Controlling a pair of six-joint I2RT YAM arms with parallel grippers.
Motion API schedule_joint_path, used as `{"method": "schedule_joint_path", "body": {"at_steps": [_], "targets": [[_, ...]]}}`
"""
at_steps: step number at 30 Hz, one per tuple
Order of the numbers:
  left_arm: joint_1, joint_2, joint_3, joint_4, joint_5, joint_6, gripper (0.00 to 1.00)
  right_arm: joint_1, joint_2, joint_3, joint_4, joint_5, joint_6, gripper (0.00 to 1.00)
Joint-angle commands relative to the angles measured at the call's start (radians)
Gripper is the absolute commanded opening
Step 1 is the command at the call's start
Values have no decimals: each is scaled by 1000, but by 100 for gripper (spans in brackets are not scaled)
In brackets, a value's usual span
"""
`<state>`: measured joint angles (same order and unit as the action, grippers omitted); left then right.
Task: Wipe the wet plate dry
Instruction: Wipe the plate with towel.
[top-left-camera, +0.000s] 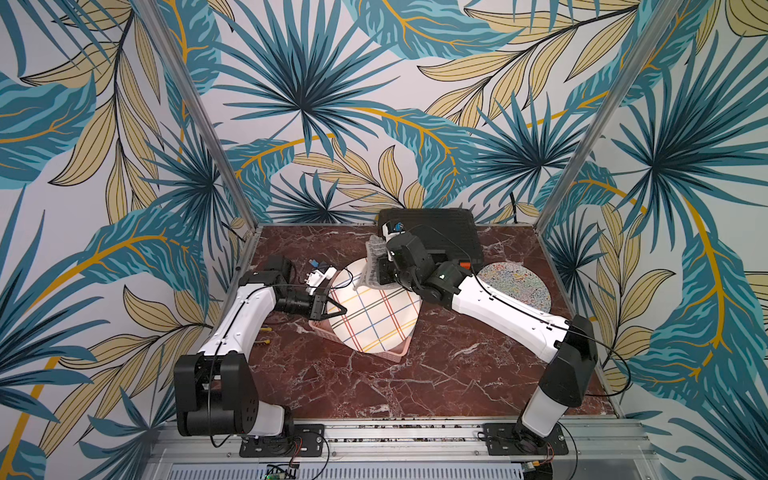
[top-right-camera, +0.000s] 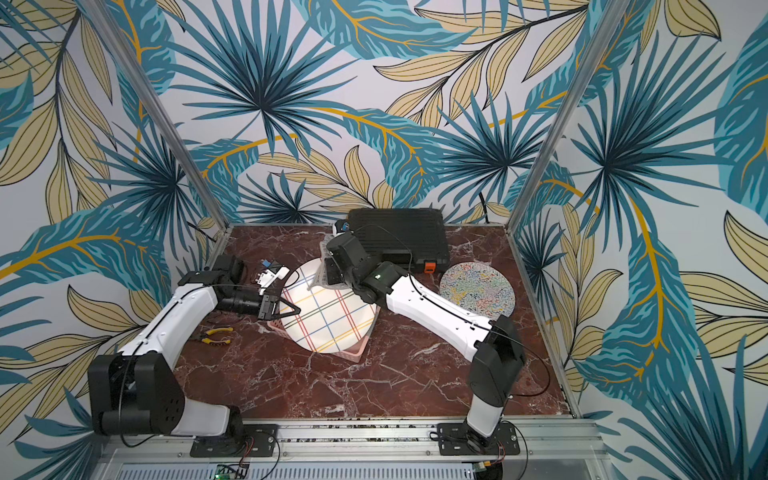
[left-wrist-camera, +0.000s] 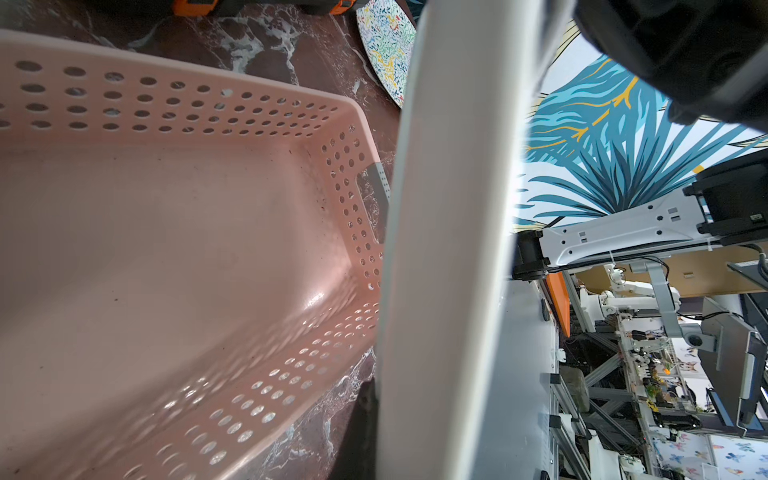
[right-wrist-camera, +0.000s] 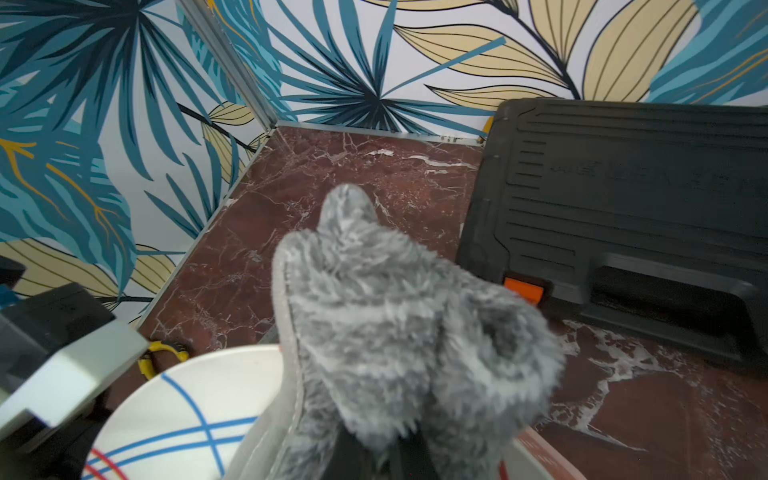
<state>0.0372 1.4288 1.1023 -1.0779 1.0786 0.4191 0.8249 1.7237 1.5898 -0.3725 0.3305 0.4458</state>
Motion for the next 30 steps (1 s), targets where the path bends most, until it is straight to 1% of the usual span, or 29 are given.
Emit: {"method": "schedule_joint_path", "body": {"at_steps": [1,4,7,9,16,19,22,26,30], "targets": [[-6,-36,41,8,114,57,0,-62,-54,-84,-59,122,14,0],[-5,-37,42,12,116,57,0,-72,-96,-137,-39,122,11,0],[-5,-37,43,11,119,56,0,-66,-102,-139,-15,47,11,0],[-6,-37,44,9,119,57,0,-44,-90,-127,13,5,2,0],[-5,-32,41,5,115,58,0,105,33,28,41,-74,-60,0],[-5,-32,42,7,115,58,0,145,96,88,40,-121,-52,0],[-5,-31,42,8,115,56,0,174,133,112,38,-162,-43,0],[-5,-28,40,13,115,53,0,178,118,66,59,-187,-12,0],[-5,-27,41,16,116,52,0,171,67,-23,65,-146,-3,0]]}}
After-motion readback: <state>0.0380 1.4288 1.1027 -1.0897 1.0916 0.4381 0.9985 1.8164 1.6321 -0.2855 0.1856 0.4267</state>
